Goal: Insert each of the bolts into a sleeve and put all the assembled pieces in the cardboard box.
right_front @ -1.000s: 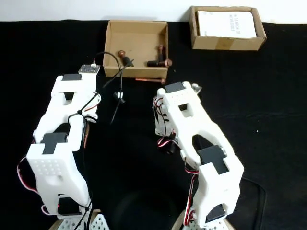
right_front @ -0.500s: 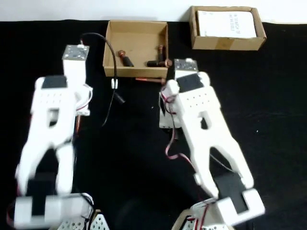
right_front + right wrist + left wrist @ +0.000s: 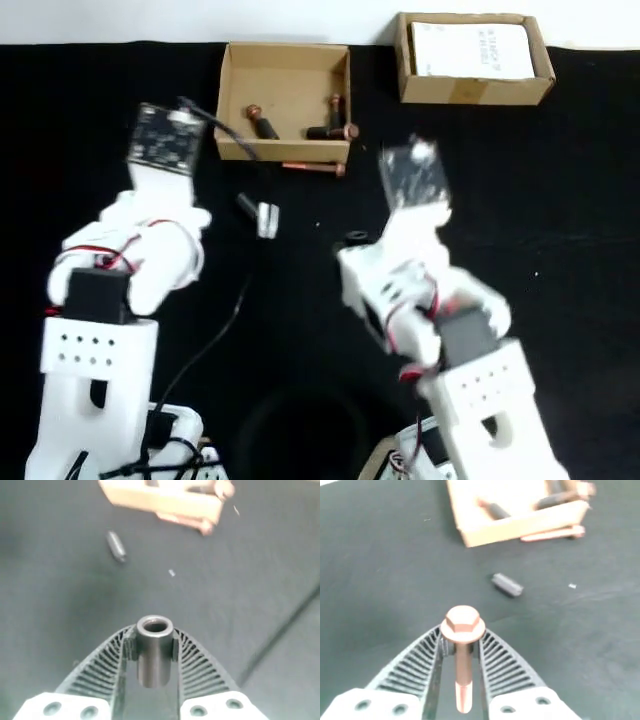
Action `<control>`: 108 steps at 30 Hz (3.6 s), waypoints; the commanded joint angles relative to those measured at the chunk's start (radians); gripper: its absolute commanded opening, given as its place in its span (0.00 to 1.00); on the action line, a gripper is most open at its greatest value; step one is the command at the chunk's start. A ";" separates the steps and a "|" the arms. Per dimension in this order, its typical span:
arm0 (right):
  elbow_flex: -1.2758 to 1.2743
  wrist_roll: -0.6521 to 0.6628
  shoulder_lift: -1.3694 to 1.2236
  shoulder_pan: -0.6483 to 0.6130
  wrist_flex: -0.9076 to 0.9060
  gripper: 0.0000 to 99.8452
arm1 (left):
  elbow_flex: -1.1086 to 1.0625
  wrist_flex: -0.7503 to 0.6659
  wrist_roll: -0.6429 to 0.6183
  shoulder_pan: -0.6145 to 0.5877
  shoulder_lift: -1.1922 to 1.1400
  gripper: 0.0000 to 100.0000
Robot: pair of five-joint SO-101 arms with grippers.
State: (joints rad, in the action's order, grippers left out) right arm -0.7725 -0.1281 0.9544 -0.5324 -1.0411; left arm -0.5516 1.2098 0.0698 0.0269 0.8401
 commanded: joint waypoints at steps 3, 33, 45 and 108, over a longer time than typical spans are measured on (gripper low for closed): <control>-0.545 0.011 0.300 -0.127 0.605 0.01 | 0.217 0.011 -0.107 0.142 0.028 0.01; -0.892 -0.026 0.473 -0.160 0.986 0.01 | 0.027 -0.336 -0.275 0.464 -0.036 0.01; -0.892 -0.026 0.473 -0.157 0.986 0.01 | -0.119 -0.410 -0.270 0.460 -0.038 0.01; 0.335 0.173 -0.989 0.111 1.366 0.01 | -0.197 0.077 -0.015 -0.010 0.315 0.01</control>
State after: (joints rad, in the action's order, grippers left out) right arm -0.6743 0.0238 0.1611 -0.4296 0.2816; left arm -0.5363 1.3663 0.0391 0.0667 1.0549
